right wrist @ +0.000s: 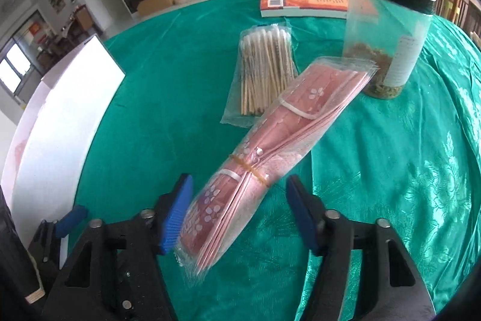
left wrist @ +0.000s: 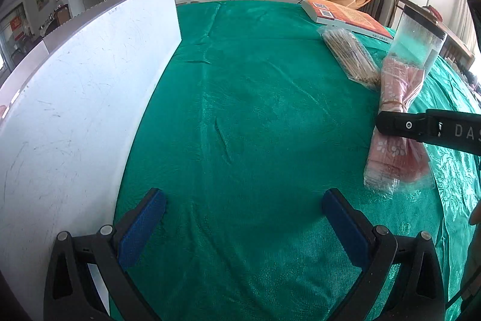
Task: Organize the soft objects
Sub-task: 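Move both tools back over the table toward the cotton swabs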
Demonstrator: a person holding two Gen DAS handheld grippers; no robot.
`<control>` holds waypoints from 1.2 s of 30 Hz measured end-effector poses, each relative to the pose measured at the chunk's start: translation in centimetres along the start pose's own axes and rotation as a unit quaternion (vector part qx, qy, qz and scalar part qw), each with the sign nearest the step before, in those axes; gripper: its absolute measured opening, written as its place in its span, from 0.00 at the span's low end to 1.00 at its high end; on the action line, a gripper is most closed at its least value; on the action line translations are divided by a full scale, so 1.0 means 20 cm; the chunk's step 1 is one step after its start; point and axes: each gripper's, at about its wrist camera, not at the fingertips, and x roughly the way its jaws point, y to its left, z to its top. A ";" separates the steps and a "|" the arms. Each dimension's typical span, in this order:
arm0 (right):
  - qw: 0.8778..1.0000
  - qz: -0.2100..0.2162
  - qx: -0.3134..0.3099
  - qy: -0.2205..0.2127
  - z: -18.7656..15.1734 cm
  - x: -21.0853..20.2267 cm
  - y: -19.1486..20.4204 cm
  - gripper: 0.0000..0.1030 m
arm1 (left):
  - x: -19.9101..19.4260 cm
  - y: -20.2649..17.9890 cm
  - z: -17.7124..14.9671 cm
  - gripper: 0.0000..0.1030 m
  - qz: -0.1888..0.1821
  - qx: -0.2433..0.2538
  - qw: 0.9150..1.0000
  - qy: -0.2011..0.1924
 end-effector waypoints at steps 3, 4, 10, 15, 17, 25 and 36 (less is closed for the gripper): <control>1.000 0.012 0.004 -0.012 -0.09 -0.07 -0.06 0.43 | 0.00 0.00 0.00 1.00 0.000 0.000 1.000 0.000; 1.000 0.013 0.000 -0.013 -0.14 -0.11 -0.09 0.42 | 0.00 0.00 0.00 1.00 0.000 0.000 1.000 0.000; 0.999 -0.022 -0.037 -0.009 -0.39 -0.35 -0.38 0.41 | 0.00 0.00 0.00 1.00 0.000 0.000 1.000 0.000; 0.995 -0.076 -0.043 -0.037 -0.20 -0.40 -0.73 0.47 | 0.00 0.00 0.00 1.00 0.000 0.000 1.000 0.000; 0.993 -0.105 -0.004 -0.050 -0.12 -0.42 -0.88 0.68 | 0.00 0.00 0.00 1.00 0.000 0.000 1.000 0.000; 0.972 -0.152 0.124 -0.125 -0.37 -0.56 -0.98 0.70 | 0.00 0.01 0.00 1.00 0.000 0.000 1.000 0.000; 0.972 -0.180 0.100 -0.111 -0.46 -0.48 -0.92 0.70 | 0.00 0.00 0.00 1.00 0.000 0.000 1.000 0.000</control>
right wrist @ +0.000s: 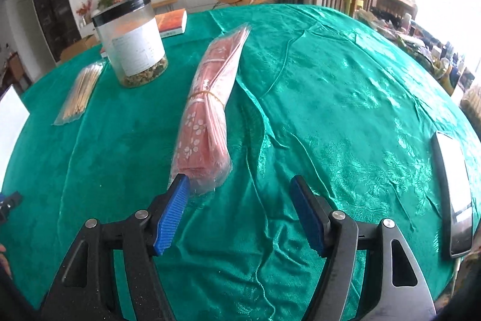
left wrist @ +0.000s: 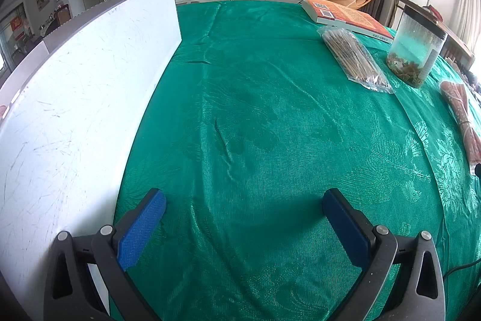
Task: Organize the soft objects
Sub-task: 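Move both tools back over the table toward the cotton swabs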
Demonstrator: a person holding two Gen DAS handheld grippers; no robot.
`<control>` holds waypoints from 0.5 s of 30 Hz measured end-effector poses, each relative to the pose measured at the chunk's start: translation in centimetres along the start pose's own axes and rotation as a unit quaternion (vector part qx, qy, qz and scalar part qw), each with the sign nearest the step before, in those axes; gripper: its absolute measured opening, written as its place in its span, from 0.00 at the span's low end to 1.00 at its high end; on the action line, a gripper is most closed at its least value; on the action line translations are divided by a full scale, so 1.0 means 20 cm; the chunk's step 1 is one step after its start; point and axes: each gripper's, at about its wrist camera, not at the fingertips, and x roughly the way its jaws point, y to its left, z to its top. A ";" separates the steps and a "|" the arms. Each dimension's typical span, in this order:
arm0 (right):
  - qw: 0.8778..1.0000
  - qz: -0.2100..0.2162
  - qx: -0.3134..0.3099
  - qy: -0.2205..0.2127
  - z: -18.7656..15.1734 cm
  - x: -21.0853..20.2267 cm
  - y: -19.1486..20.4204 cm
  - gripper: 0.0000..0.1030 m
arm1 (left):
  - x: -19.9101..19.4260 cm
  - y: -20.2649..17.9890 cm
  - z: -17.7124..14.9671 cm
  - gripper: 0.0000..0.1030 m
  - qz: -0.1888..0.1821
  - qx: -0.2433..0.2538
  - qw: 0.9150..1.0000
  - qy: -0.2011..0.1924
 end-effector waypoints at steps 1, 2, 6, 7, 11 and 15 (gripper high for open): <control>1.000 -0.002 0.000 0.004 0.00 0.01 0.00 0.71 | 0.00 0.00 0.00 1.00 0.000 0.000 1.000 0.000; 1.000 0.000 0.002 0.009 -0.01 0.02 -0.01 0.72 | 0.00 0.00 0.00 1.00 0.000 0.000 1.000 0.000; 1.000 -0.009 -0.012 0.012 -0.01 0.03 0.01 0.78 | 0.00 0.00 0.00 1.00 0.000 0.000 1.000 0.000; 1.000 -0.014 -0.020 0.014 -0.02 0.03 0.04 0.79 | 0.00 0.00 0.00 1.00 0.000 -0.001 1.000 0.000; 1.000 -0.013 -0.018 0.015 -0.03 0.02 0.04 0.80 | 0.00 -0.02 0.02 1.00 0.005 -0.010 1.000 0.027; 1.000 -0.013 -0.018 0.015 -0.03 0.02 0.04 0.81 | 0.00 -0.16 0.08 0.99 -0.060 0.006 0.997 0.050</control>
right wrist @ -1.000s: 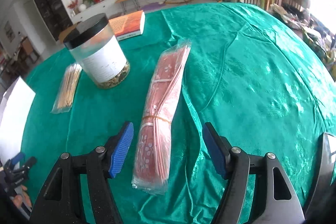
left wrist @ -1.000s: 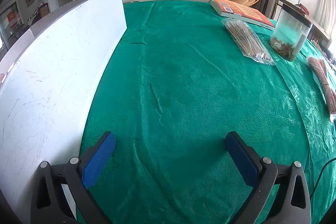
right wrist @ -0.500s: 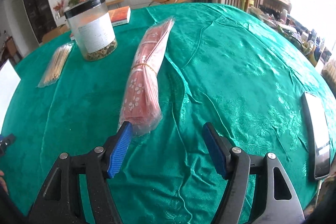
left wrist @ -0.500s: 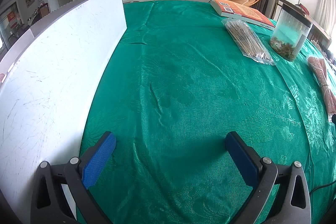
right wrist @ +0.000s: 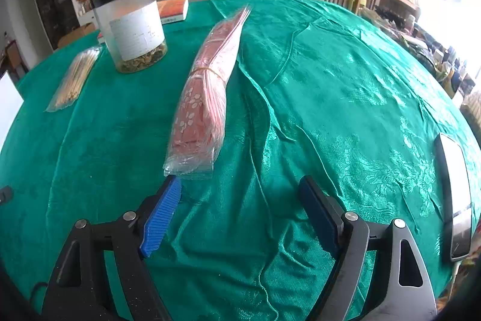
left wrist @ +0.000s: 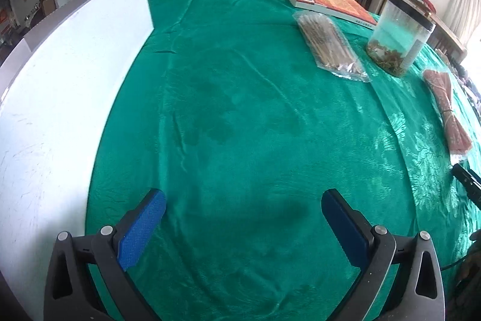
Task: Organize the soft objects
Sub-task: 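Move both tools back over the table toward the cotton swabs, then grasp the cotton swab bag with the left tool and lift it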
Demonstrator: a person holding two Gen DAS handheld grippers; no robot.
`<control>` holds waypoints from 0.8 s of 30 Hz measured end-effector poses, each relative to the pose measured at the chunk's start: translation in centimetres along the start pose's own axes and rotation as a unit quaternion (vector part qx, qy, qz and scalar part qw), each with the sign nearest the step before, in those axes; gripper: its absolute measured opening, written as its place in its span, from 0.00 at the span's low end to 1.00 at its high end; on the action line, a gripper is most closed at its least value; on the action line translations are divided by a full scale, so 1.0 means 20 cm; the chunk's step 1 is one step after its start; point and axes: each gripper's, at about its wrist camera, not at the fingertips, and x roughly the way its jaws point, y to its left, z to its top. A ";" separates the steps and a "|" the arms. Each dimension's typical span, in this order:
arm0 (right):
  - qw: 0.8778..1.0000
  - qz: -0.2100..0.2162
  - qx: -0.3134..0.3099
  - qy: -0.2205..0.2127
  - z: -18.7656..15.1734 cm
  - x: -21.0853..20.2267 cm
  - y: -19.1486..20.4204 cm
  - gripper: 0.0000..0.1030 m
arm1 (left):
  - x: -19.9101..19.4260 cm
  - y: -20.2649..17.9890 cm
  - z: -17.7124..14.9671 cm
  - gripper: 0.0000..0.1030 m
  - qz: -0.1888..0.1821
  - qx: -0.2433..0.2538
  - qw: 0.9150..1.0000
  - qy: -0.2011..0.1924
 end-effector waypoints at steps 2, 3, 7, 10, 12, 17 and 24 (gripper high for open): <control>1.000 0.000 0.000 0.000 0.00 0.00 0.00 0.81 | 0.02 -0.09 0.10 0.99 -0.028 0.010 1.000 0.004; 1.000 0.000 0.000 0.000 0.00 0.00 0.00 0.81 | 0.04 -0.13 0.18 0.99 -0.038 0.011 0.999 0.005; 1.000 0.003 -0.001 0.001 0.00 0.00 0.01 0.83 | 0.15 -0.30 0.51 0.99 -0.050 0.011 0.999 -0.013; 1.000 0.003 -0.002 0.001 0.00 0.00 0.01 0.83 | 0.31 -0.38 0.72 0.96 -0.047 0.002 0.999 -0.002; 1.000 0.003 -0.002 0.001 0.00 0.00 0.01 0.83 | 0.42 -0.42 0.81 0.93 -0.040 -0.006 0.999 0.010; 1.000 0.005 -0.003 0.002 0.01 0.01 0.02 0.84 | 0.54 -0.46 0.87 0.66 0.017 0.011 1.000 -0.019; 1.000 0.006 -0.004 0.002 0.01 0.01 0.02 0.85 | 0.30 -0.39 0.63 0.35 -0.021 0.056 0.998 -0.019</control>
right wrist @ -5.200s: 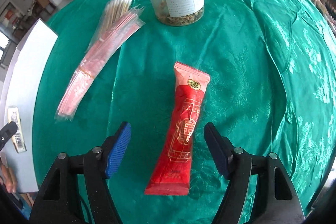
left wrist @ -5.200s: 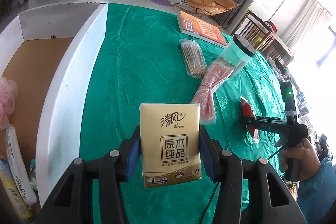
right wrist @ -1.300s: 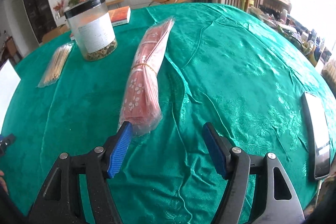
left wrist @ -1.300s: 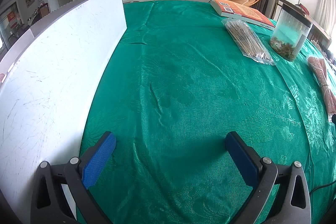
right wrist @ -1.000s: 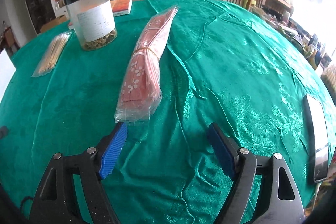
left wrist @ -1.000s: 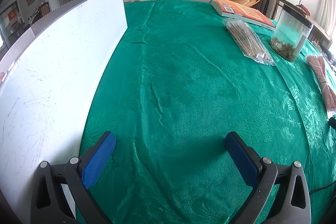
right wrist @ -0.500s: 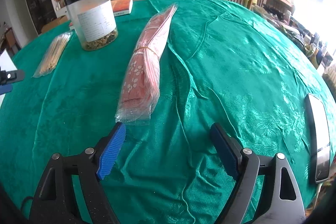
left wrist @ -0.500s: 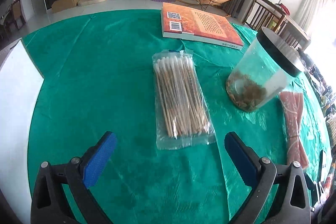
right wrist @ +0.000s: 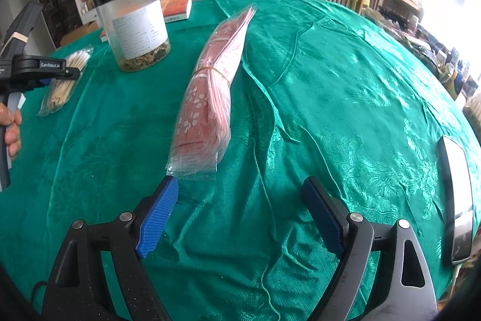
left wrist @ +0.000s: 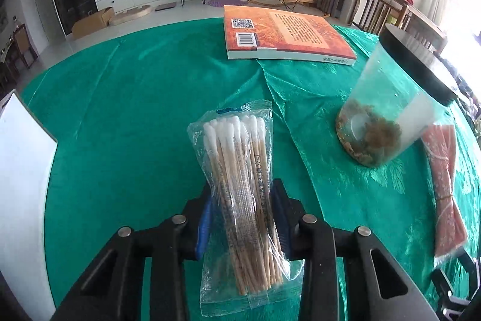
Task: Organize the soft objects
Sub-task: 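Grasp the cotton swab bag with the left tool and lift it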
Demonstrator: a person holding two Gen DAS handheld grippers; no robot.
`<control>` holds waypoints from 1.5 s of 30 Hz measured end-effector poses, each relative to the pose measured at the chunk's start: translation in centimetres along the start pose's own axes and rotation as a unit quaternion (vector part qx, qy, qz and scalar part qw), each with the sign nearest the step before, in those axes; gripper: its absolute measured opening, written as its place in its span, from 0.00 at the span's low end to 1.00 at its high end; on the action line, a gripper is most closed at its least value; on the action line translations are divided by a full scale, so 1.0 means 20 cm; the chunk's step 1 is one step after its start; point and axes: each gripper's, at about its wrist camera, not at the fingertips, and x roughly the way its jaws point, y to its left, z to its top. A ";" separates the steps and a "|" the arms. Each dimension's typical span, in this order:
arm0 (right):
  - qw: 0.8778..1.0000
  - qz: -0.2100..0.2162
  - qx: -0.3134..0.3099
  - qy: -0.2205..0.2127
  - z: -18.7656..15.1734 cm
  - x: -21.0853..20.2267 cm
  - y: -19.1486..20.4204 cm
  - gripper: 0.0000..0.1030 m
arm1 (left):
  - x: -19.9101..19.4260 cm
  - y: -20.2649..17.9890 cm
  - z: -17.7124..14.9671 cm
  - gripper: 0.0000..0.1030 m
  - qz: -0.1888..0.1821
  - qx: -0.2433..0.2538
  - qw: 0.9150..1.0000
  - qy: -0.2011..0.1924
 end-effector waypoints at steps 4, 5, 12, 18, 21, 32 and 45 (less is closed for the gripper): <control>1.000 0.000 0.000 0.000 0.00 0.00 0.00 0.85 | -0.25 0.06 -0.32 0.35 -0.032 0.000 0.999 0.009; 1.000 0.000 0.000 0.000 0.00 0.00 0.00 0.85 | -0.29 0.07 -0.40 0.35 -0.032 0.001 0.999 0.011; 1.000 0.000 0.000 0.000 0.00 0.00 0.00 0.85 | -0.29 0.02 -0.63 0.85 0.018 0.037 0.999 -0.014; 1.000 0.000 0.000 0.000 0.00 0.00 0.00 0.85 | -0.24 0.05 -0.63 0.99 0.028 0.022 0.999 -0.020; 1.000 0.000 0.000 0.000 0.00 0.00 0.00 0.85 | -0.23 0.06 -0.63 1.00 0.030 0.018 0.999 -0.022; 1.000 0.000 0.000 0.000 0.00 0.00 0.00 0.85 | -0.23 0.06 -0.64 1.00 0.030 0.018 0.999 -0.023; 1.000 0.000 0.000 0.000 0.00 0.00 0.00 0.85 | -0.23 0.06 -0.64 1.00 0.030 0.018 0.999 -0.023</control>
